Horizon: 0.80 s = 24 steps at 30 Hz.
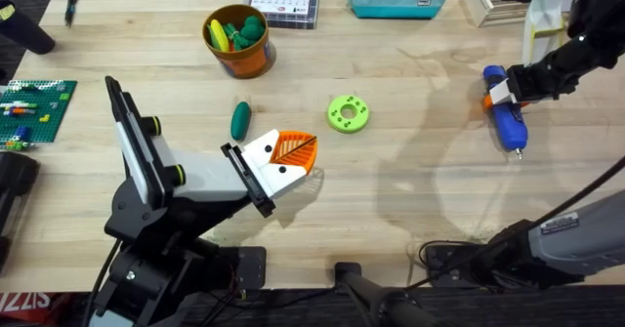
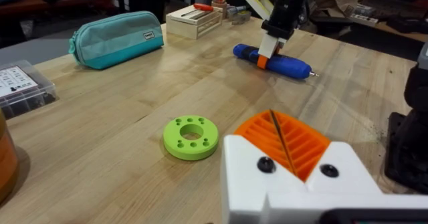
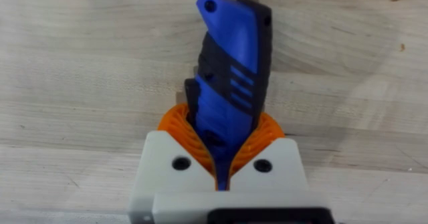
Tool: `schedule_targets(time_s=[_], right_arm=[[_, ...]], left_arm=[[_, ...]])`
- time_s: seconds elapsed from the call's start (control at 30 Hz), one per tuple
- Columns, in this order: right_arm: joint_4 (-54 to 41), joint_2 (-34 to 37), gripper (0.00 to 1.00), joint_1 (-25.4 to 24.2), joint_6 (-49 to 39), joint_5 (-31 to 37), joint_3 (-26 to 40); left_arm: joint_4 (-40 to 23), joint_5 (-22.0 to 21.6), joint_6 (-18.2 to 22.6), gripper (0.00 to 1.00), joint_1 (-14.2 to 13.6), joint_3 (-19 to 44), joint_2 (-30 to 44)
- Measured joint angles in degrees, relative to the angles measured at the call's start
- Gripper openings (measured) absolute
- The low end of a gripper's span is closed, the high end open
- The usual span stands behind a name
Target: Pick up the gripper from the table and insert it into the empty holder that is missing its gripper. Then pick up a screw, insert it into the mounting hole, and use the screwdriver to tighten it. Finally, clean up the table by picking up the vegetable and placing it into the bucket.
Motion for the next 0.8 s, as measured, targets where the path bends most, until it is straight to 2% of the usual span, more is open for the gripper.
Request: schedule_targets(time_s=[0.23, 0.53, 0.67, 0.7, 0.8], right_arm=[[0.97, 0.0, 0.059, 0.0, 1.27, -0.77, 0.0], [1.61, -0.01, 0.059, 0.0, 2.87, -7.31, 0.0], [1.8, 0.0, 0.059, 0.0, 2.86, -8.15, 0.0], [1.74, 0.0, 0.101, 0.0, 3.19, -8.14, 0.0], [1.62, -0.02, 0.525, 0.03, 3.3, -8.21, 0.0]], left_arm=[[0.1, 0.03, 0.0, 0.018, 0.0, 0.0, 0.01], [0.1, 0.03, 0.0, 0.017, 0.0, 0.0, 0.02], [0.1, 0.03, -0.01, 0.017, 0.0, 0.0, 0.0], [0.1, 0.03, 0.0, 0.017, 0.0, 0.0, 0.0], [0.1, 0.03, -0.02, 0.019, 0.0, 0.0, 0.02]])
